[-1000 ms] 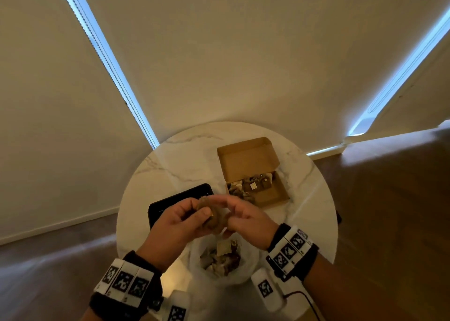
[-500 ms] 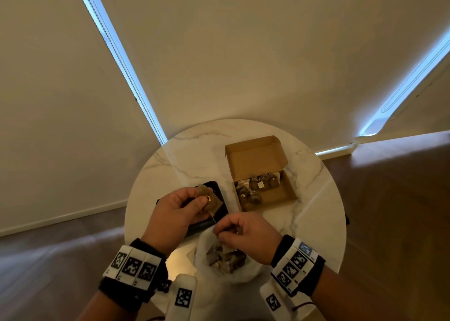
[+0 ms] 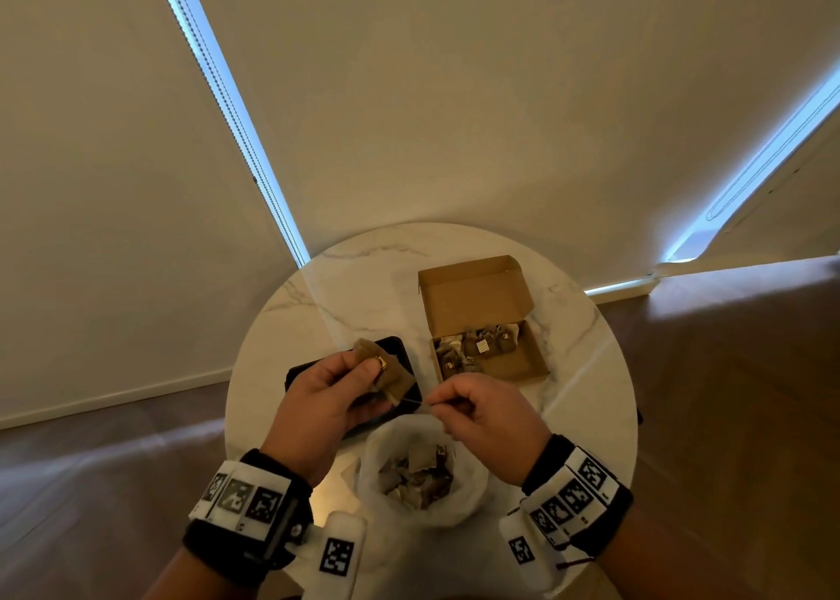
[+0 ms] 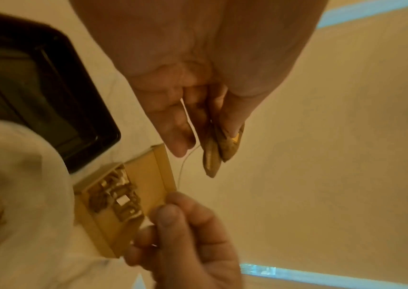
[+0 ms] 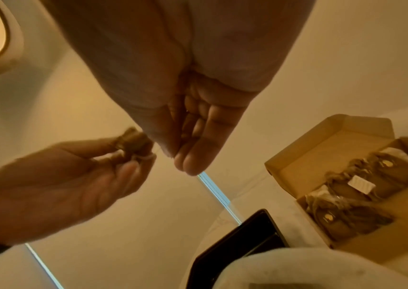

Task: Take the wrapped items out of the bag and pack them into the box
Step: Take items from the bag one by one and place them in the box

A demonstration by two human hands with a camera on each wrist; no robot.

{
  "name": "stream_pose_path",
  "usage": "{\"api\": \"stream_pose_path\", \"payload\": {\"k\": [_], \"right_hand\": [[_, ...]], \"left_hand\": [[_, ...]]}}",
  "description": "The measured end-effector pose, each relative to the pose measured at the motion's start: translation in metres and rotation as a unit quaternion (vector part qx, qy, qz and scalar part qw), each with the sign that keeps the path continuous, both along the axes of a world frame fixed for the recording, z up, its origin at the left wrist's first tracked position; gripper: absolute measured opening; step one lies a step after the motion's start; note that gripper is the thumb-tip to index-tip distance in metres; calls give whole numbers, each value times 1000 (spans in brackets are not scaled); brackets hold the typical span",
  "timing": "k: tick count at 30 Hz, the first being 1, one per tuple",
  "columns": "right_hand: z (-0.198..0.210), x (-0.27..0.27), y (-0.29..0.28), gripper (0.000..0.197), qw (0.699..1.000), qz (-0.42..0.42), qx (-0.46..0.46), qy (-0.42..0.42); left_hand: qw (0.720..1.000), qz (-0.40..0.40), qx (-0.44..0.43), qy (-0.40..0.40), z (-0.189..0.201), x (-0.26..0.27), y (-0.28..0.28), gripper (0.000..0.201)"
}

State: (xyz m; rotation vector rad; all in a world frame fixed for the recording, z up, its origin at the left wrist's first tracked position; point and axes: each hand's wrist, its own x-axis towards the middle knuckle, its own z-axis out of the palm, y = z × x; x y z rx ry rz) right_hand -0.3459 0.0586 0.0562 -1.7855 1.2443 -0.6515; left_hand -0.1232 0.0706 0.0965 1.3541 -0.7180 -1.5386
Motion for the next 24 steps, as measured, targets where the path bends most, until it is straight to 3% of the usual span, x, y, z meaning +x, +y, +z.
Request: {"api": "stream_pose_path", "payload": {"k": [2, 5, 9, 12, 19, 24], "right_hand": [[-8, 2, -2, 12, 1000, -20, 8, 16], [-13, 4, -2, 11, 999, -29, 9, 38], [-10, 2, 9, 11, 999, 10, -12, 39], [0, 0, 18, 11, 999, 24, -19, 20], [20, 3, 14, 8, 981, -28, 103, -160], [20, 5, 1, 3, 961, -77, 156, -213]], "left_hand": [[996, -9, 25, 82, 7, 0, 1, 30], [992, -29, 39, 116, 10, 0, 2, 32], [1000, 9, 21, 3, 0, 1, 0, 12], [996, 4, -7, -92, -8, 3, -1, 11], [956, -113, -71, -261, -15, -4, 5, 13], [943, -168, -86, -273, -12, -15, 9, 14]]}}
